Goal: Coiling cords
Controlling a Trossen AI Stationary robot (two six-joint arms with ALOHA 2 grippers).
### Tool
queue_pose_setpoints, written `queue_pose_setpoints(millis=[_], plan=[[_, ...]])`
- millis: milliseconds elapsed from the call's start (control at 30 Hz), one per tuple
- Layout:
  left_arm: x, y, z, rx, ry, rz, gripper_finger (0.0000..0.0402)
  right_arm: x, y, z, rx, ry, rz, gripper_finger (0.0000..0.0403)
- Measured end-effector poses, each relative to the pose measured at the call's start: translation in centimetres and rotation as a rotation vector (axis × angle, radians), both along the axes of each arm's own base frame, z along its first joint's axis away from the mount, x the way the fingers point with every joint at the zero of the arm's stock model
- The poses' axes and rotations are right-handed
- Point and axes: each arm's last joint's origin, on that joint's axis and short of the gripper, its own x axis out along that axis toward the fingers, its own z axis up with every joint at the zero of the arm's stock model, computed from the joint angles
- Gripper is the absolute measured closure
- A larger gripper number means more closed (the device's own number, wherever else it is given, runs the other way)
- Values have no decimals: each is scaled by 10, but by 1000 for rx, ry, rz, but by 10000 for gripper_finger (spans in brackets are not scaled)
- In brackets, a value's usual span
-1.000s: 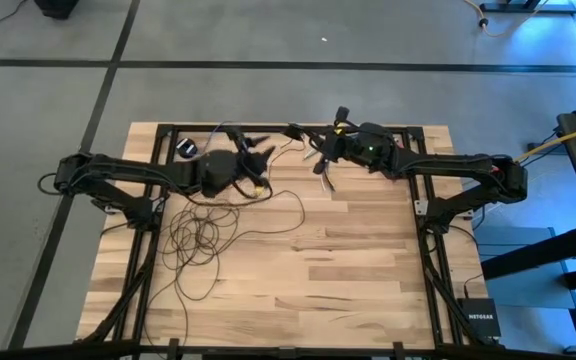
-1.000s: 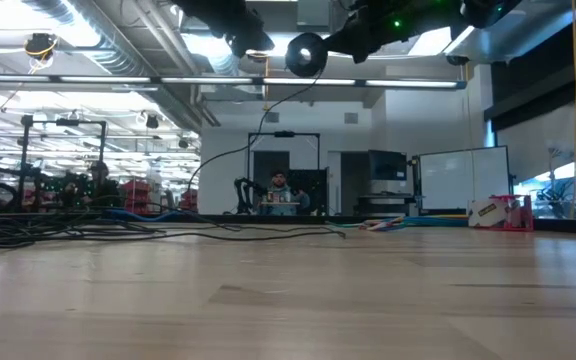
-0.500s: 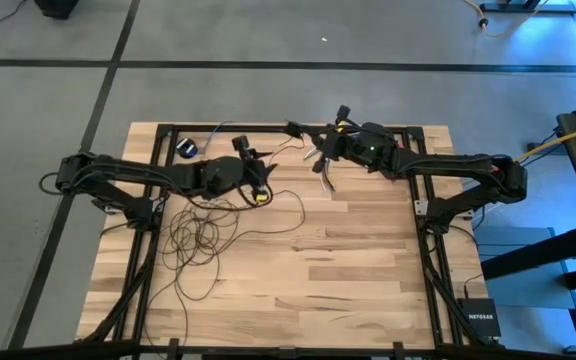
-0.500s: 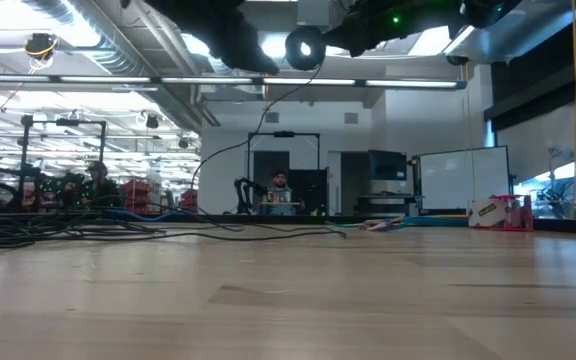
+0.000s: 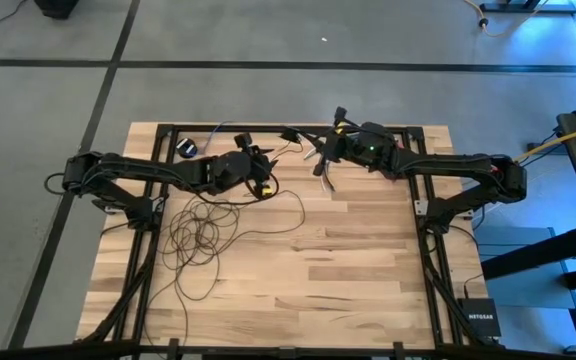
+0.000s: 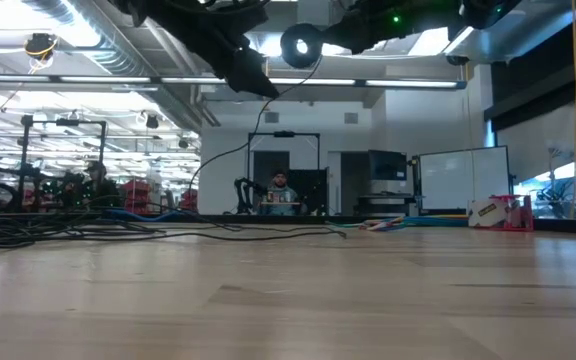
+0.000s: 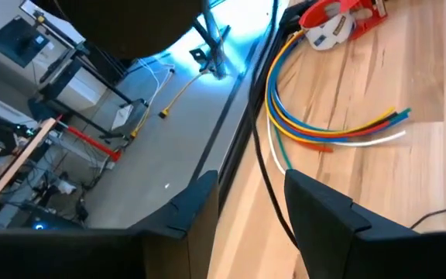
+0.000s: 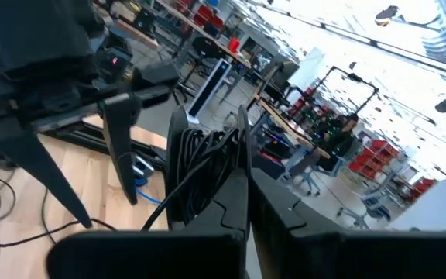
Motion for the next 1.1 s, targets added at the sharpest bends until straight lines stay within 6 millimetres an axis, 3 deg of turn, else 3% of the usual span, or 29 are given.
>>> queue_pose_setpoints(millis=[267,567,933,1100], plan=[[1,0,-4,-110,-12,-109,259,0,0,0,2,4,0,393],[1,0,-4,-99,3,-119,264,1,0,-3,8,23,-12,393],[0,4,-5,-102,8,-107,390,0,-1,-3,6,23,-21,393],[-2,12,-5,-126,-14,-66,392,0,-1,-3,6,23,-21,393]])
